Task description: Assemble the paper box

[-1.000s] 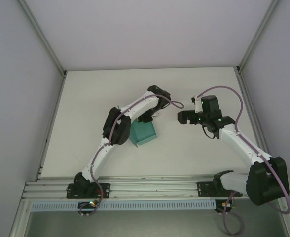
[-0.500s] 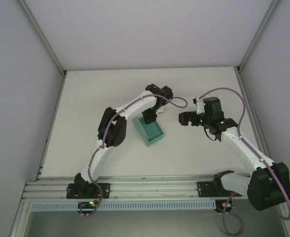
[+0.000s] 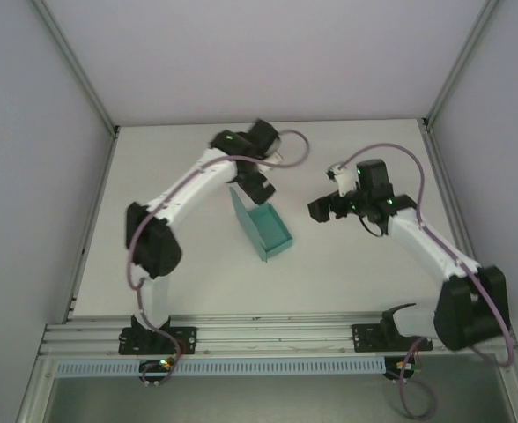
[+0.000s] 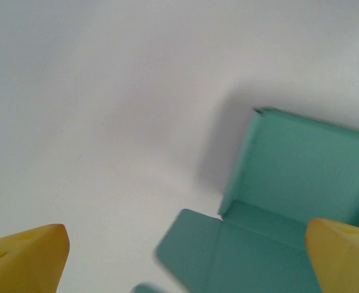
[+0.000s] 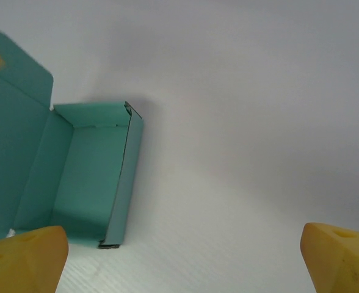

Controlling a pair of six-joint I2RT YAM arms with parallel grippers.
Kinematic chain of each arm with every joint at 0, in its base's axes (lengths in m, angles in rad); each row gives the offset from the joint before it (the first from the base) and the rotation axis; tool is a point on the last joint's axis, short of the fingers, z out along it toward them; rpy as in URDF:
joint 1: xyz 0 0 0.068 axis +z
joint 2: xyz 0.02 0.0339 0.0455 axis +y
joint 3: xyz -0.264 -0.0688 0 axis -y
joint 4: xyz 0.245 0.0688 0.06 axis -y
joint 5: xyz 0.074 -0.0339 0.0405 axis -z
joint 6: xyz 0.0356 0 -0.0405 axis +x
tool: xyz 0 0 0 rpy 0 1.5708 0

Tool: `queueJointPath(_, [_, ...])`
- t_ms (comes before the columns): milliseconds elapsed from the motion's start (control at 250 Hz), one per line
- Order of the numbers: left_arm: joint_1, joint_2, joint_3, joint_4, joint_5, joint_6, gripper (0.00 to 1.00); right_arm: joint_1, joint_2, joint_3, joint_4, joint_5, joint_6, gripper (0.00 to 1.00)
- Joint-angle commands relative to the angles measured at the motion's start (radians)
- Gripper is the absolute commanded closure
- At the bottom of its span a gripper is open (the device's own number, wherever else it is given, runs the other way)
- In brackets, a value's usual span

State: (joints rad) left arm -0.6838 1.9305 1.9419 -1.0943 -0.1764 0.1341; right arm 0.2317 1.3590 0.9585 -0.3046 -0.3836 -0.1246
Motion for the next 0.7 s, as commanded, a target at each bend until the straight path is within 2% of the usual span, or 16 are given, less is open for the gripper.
queueJointPath(0, [0.154,-0.168,-0.14,0.141,0.153,-0.226,0.0,0.087,0.15,0.149,-0.058,-0.052,-0.269,0.02])
queueJointPath(88, [0.272,-0.316,-0.324,0.282,0.292,-0.332,0.0,0.159,0.308,0.284,-0.113,-0.065,-0.47,0.04])
queueJointPath(196, [0.425,-0.476,-0.555,0.408,0.38,-0.456,0.0,0.21,0.514,0.509,-0.261,-0.083,-0.619,0.09])
queueJointPath(256, [0.482,-0.545,-0.674,0.454,0.383,-0.501,0.0,0.233,0.625,0.634,-0.348,-0.089,-0.684,0.13])
queueJointPath(355, [0.517,-0.607,-0.765,0.416,0.317,-0.504,0.0,0.258,0.773,0.808,-0.466,-0.092,-0.773,0.17])
queueJointPath(519, [0.566,-0.665,-0.854,0.408,0.346,-0.507,0.0,0.286,0.939,1.02,-0.627,-0.098,-0.872,0.2])
queueJointPath(607, [0.575,-0.68,-0.88,0.413,0.355,-0.51,0.0,0.303,1.01,1.087,-0.651,-0.031,-0.881,0.29])
queueJointPath(699, [0.577,-0.679,-0.89,0.417,0.365,-0.512,0.0,0.305,1.066,1.143,-0.665,0.002,-0.851,0.44])
